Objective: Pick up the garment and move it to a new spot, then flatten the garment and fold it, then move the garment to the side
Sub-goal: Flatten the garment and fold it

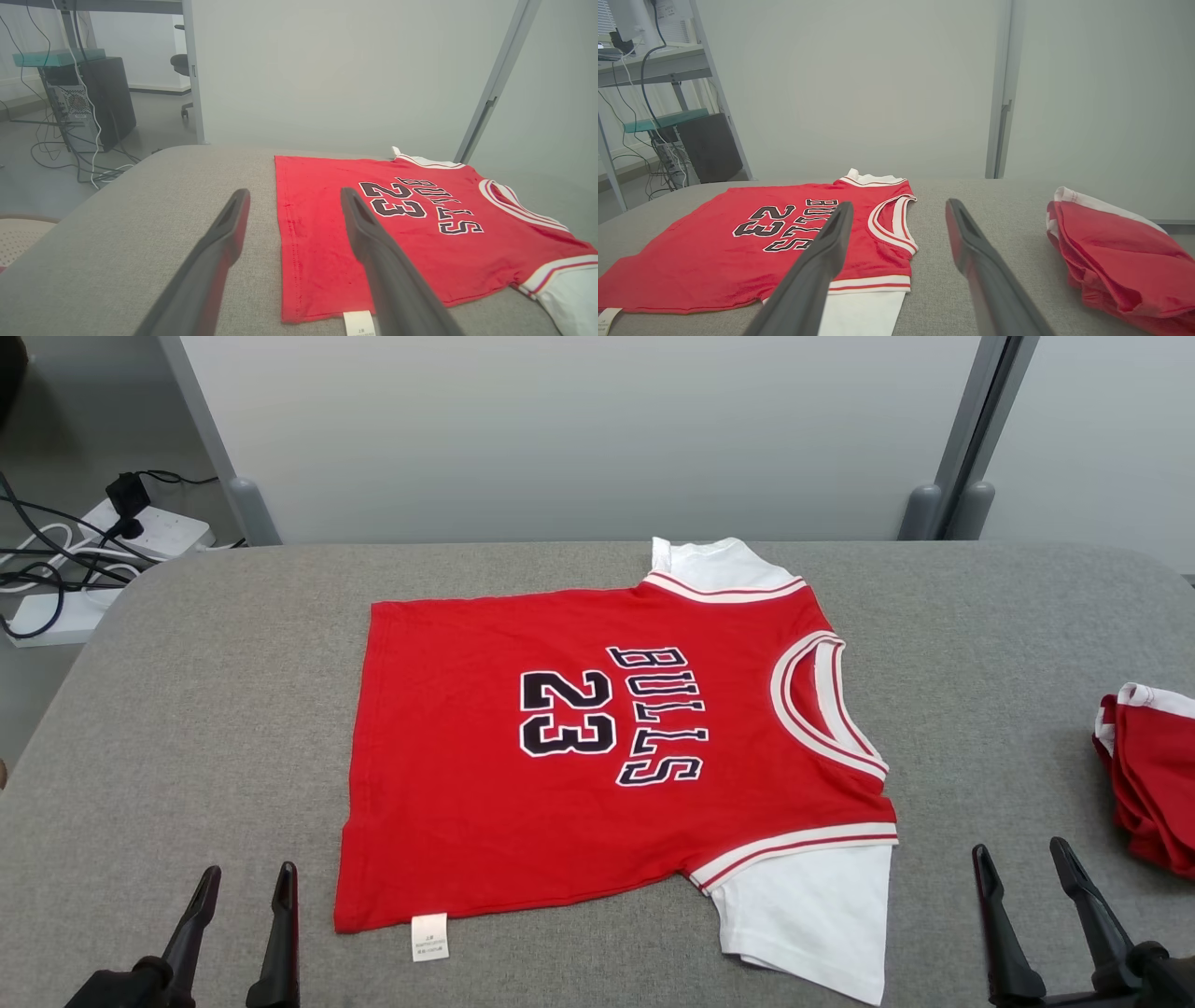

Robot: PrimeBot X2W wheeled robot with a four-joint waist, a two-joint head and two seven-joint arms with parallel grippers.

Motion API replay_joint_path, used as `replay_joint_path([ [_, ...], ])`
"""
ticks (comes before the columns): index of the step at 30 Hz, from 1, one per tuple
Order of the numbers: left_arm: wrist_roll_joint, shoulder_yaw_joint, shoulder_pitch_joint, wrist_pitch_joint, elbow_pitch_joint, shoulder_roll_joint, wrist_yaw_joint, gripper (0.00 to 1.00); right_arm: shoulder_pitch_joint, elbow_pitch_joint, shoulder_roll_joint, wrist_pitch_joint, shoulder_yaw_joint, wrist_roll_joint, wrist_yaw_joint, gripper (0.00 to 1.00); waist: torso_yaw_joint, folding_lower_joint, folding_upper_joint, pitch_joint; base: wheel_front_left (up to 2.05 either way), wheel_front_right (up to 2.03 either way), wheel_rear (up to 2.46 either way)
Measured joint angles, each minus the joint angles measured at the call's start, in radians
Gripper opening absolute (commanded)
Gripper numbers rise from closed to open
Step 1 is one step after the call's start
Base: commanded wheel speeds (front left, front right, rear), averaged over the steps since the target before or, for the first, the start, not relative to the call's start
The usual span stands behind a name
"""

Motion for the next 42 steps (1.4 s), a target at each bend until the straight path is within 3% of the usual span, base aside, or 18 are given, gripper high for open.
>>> replay_joint_path([
  [10, 0.000, -0.004, -0.001, 0.002, 0.001, 0.000, 0.001, 1.00, -0.003, -0.001, -0.003, 0.013, 0.015, 0.000, 0.000, 1.00, -0.001, 0.0000, 0.0000, 0.013, 0.00, 0.00, 0.00],
  [17, -0.044, -0.051, -0.040, 0.084, 0.065, -0.029, -0.002, 1.00, -0.014, 0.084, -0.012, 0.088, 0.036, 0.032, 0.000, 1.00, 0.003, 0.0001, 0.0000, 0.055, 0.00, 0.00, 0.00],
  [24, -0.092, -0.073, -0.094, 0.129, 0.193, -0.046, -0.044, 1.00, -0.013, 0.176, -0.017, 0.136, 0.071, 0.058, 0.000, 1.00, 0.002, 0.0000, 0.0000, 0.104, 0.00, 0.00, 0.00],
  [42, -0.175, -0.075, -0.278, 0.197, 0.458, -0.053, -0.123, 1.00, -0.094, 0.241, -0.056, 0.253, 0.197, 0.087, 0.000, 1.00, -0.016, 0.0000, 0.0000, 0.205, 0.00, 0.00, 0.00],
])
